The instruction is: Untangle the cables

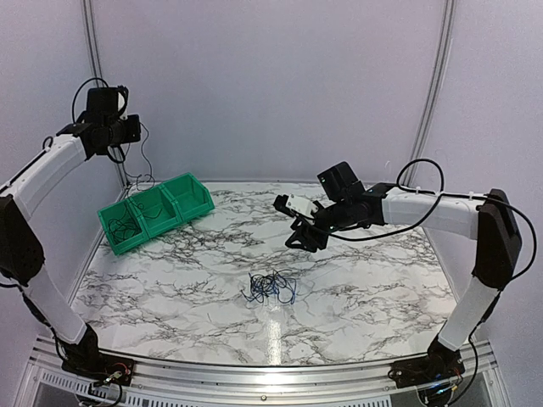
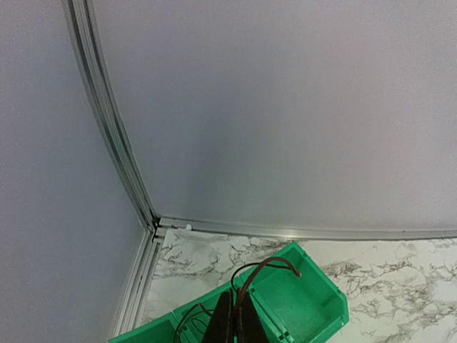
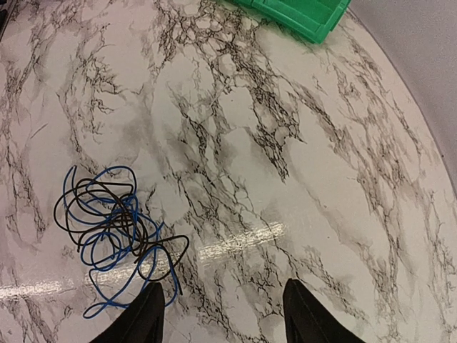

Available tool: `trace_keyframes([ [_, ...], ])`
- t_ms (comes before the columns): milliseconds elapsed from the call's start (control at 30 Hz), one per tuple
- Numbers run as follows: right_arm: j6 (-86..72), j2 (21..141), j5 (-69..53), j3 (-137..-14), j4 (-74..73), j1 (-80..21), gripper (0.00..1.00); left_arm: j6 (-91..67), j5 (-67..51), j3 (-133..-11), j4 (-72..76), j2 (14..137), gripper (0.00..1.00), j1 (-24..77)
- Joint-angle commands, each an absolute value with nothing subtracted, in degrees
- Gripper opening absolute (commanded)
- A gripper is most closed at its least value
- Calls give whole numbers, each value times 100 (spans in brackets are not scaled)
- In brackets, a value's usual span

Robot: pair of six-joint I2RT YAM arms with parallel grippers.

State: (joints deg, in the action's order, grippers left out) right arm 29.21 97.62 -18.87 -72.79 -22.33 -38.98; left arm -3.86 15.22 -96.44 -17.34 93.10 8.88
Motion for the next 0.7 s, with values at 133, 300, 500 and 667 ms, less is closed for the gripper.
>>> trace_keyframes([
  [133,2977,9981,-1941,-7333,-2240,-3876,57,-684,1131,-8583,-987,9594,0,861],
  [300,2988,10043,-1934,-7347,-2258,-3875,57,-847,694,-8412,-698,9895,0,861],
  [500,2987,10099,-1925,-7365,-2276,-3875,57,-967,800,-8450,-668,10169,0,861],
  [667,3013,10124,-1927,-7364,-2285,-3876,57,-1005,1568,-8214,-902,10243,0,861],
])
